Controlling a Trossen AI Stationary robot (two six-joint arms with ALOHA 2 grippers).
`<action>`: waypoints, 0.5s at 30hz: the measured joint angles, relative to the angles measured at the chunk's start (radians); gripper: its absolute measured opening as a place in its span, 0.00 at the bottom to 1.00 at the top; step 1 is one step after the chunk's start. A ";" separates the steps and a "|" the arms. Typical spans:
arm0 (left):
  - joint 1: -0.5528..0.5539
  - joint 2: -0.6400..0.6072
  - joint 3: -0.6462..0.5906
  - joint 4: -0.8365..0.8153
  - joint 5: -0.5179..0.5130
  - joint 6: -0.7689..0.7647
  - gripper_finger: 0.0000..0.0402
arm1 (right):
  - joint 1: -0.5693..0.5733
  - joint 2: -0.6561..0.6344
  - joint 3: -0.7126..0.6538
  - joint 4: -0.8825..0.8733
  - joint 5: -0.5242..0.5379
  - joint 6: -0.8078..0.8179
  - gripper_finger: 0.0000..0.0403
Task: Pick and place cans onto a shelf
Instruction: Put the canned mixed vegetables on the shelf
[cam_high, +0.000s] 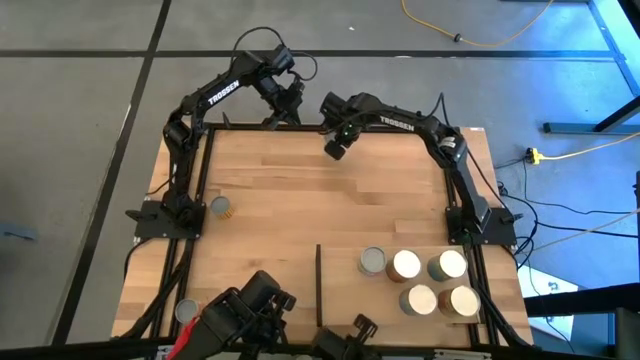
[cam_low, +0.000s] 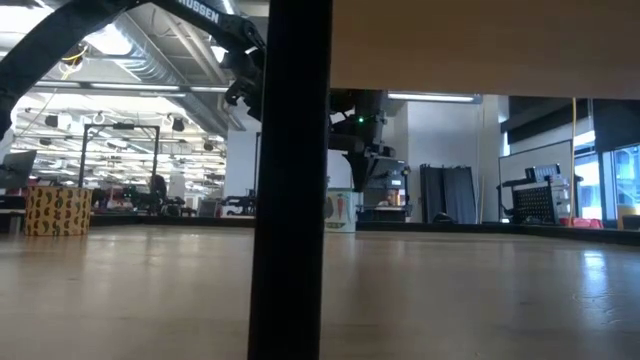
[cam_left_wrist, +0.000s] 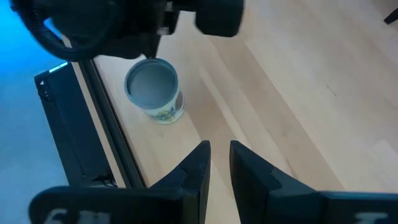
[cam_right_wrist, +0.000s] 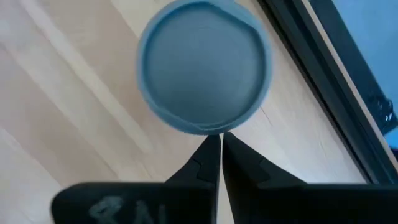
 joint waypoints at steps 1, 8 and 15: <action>0.000 0.000 0.000 0.000 0.000 0.000 0.13 | 0.005 0.000 0.000 0.009 -0.002 -0.016 0.05; 0.000 0.000 0.000 0.006 -0.002 0.000 0.13 | 0.036 0.000 0.001 0.081 -0.049 -0.075 0.05; -0.010 0.000 0.000 0.009 -0.086 -0.003 0.13 | 0.057 -0.008 0.121 -0.083 -0.059 -0.075 0.05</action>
